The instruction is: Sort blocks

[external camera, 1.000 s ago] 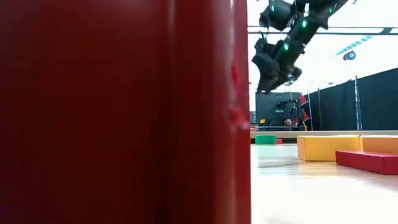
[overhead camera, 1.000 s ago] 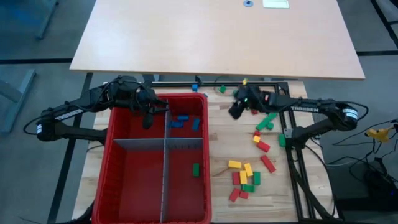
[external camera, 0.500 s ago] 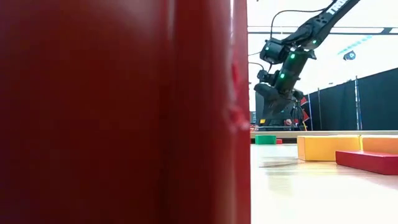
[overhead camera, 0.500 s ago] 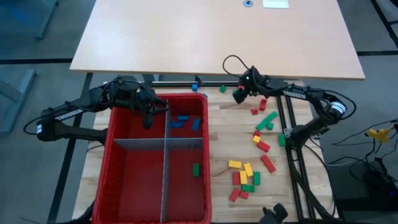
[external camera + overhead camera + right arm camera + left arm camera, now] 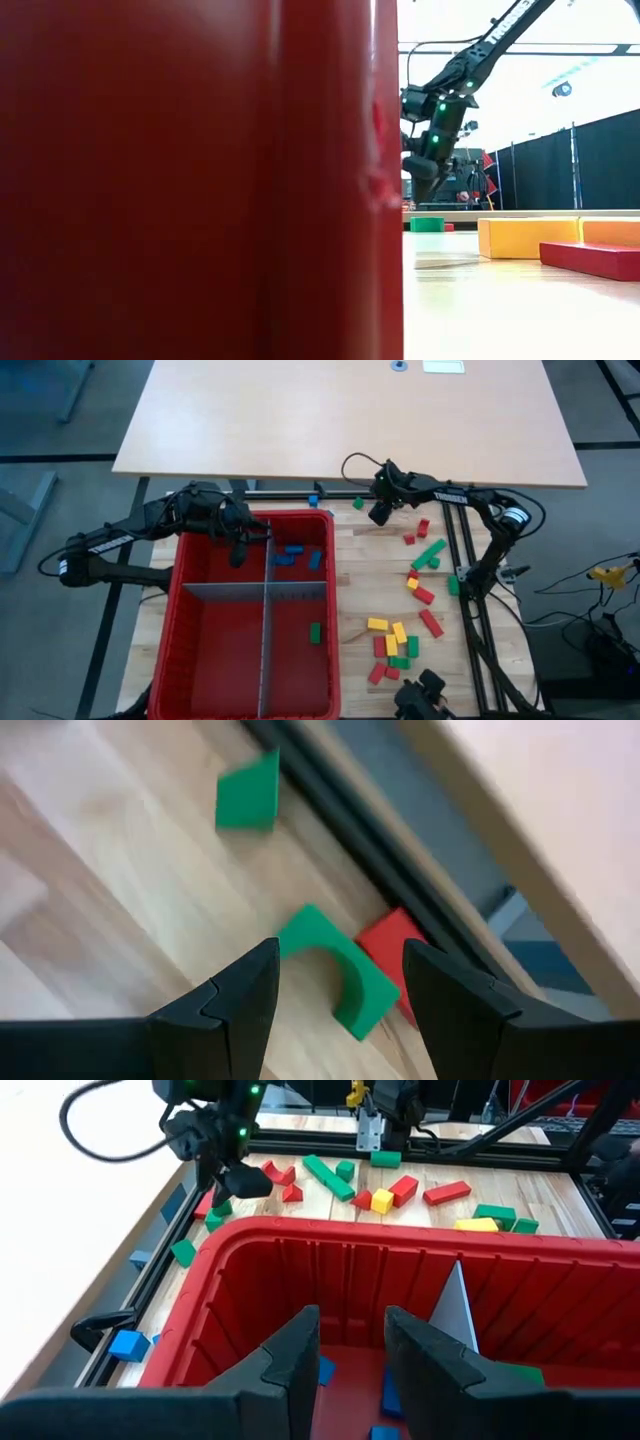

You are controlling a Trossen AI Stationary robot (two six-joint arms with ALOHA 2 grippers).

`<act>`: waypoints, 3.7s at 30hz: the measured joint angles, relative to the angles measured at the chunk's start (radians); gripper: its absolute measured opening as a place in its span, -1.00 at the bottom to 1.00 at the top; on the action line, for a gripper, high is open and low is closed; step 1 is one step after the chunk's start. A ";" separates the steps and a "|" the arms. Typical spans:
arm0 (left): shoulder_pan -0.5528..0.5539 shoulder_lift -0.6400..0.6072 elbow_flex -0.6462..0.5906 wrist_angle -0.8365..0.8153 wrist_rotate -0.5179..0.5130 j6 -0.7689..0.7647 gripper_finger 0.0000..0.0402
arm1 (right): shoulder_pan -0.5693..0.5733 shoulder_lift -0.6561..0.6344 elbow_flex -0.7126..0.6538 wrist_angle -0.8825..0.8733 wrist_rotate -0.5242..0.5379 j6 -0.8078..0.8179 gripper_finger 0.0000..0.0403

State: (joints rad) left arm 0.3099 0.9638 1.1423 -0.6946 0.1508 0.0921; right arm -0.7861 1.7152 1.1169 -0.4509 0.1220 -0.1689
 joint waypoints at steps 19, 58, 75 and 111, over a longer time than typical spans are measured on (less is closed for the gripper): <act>0.000 0.000 0.000 -0.020 0.000 -0.005 -0.49 | -0.054 0.116 0.070 -0.106 0.009 -0.159 -0.03; 0.000 0.000 0.000 -0.009 -0.001 0.000 -0.49 | 0.126 0.137 0.066 -0.311 -0.086 -0.012 -0.46; 0.000 0.000 0.000 -0.003 -0.001 0.000 -0.49 | 0.393 -0.411 0.068 -0.478 -0.137 0.239 -0.46; 0.000 0.000 0.000 0.021 -0.001 -0.031 -0.49 | 0.983 -0.040 0.258 0.147 -0.309 0.376 -0.40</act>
State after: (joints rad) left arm 0.3099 0.9636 1.1423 -0.6739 0.1497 0.0612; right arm 0.1964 1.6747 1.3753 -0.3041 -0.1866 0.2076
